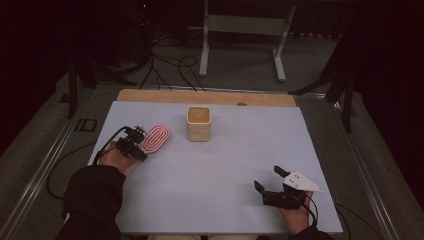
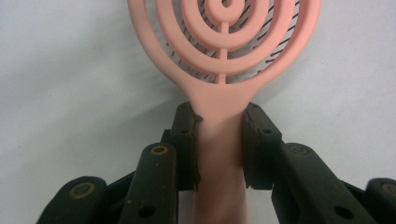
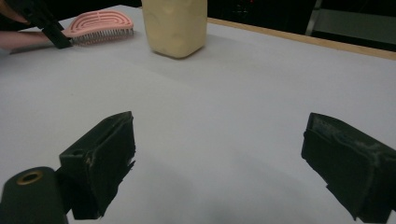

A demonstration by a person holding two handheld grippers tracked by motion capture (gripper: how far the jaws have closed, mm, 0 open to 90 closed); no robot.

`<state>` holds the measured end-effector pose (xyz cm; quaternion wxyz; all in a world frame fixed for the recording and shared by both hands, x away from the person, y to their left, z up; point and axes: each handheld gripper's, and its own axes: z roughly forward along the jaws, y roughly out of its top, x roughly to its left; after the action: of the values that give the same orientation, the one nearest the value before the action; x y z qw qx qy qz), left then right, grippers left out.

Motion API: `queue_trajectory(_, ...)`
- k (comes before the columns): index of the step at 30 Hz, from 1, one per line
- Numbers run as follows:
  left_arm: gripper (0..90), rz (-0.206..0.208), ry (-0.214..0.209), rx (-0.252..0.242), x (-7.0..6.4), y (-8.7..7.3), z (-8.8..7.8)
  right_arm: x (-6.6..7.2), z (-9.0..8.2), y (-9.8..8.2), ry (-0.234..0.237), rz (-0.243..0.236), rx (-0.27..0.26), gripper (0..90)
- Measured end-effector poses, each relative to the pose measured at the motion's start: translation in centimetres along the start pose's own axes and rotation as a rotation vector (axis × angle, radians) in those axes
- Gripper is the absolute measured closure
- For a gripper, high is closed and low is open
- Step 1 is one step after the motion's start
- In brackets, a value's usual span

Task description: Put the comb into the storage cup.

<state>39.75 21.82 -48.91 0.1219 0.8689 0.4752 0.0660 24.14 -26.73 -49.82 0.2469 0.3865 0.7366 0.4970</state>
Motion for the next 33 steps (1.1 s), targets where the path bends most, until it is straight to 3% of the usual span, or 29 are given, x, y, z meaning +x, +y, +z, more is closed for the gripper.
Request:
queue_trajectory(16,70.7,-0.012,-0.020,-0.101,-0.3,-0.6,-2.0,0.0,0.0,0.0,0.001,0.000,-0.001,9.6)
queue_trajectory(33,70.7,-0.066,-0.019,-0.270,-1.0,-3.2,-4.4,0.0,0.0,0.0,0.001,-0.001,-0.001,9.6)
